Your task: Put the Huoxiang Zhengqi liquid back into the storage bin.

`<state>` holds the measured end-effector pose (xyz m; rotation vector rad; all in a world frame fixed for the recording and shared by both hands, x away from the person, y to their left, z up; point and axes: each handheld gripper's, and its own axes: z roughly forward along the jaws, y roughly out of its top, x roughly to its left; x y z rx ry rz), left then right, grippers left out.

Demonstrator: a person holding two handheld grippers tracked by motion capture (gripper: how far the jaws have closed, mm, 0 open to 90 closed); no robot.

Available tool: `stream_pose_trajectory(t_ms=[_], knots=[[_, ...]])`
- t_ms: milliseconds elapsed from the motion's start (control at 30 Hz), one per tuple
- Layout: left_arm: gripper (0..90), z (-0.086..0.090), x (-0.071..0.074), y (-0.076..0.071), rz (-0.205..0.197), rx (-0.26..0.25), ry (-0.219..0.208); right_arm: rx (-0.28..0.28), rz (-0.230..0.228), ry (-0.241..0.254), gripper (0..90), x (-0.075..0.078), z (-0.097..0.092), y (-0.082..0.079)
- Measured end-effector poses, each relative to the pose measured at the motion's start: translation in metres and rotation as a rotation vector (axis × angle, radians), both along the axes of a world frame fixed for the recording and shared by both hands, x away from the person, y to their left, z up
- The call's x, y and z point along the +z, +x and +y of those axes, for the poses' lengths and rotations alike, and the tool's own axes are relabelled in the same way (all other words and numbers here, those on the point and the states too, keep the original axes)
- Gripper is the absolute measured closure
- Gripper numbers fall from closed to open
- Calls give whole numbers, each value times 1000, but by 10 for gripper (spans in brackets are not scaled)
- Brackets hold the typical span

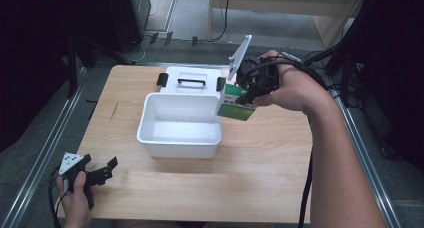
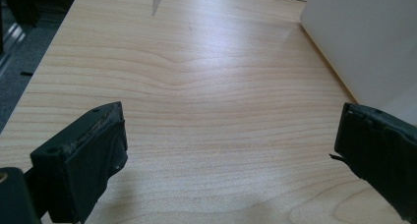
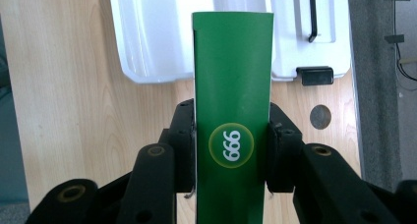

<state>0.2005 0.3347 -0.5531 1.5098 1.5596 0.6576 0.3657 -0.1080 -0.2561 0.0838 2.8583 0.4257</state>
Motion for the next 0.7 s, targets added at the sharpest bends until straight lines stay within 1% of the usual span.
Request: stream_pose_trajectory(t_ms=[233,300,333,433,467,533,600,700], knots=[[3,0,0,0,-2,0,-3,2,2,-3,649,3,13,1],[3,0,0,0,0,0,-1,8,4,11,649,4,20,1],[3,0,0,0,0,0,-1,8,4,11,649,4,20,1],[3,0,0,0,-1,0,-2,2,8,16,649,5,30,1],[3,0,0,0,-1,0,-2,11,10,15,648,5,32,1],[3,0,0,0,-1,-1,-1,12,10,15,649,4,35,1],[3,0,0,0,-2,-1,-2,25,10,14,649,3,42,2],[3,0,0,0,-2,0,-3,6,20,20,649,2,48,3]])
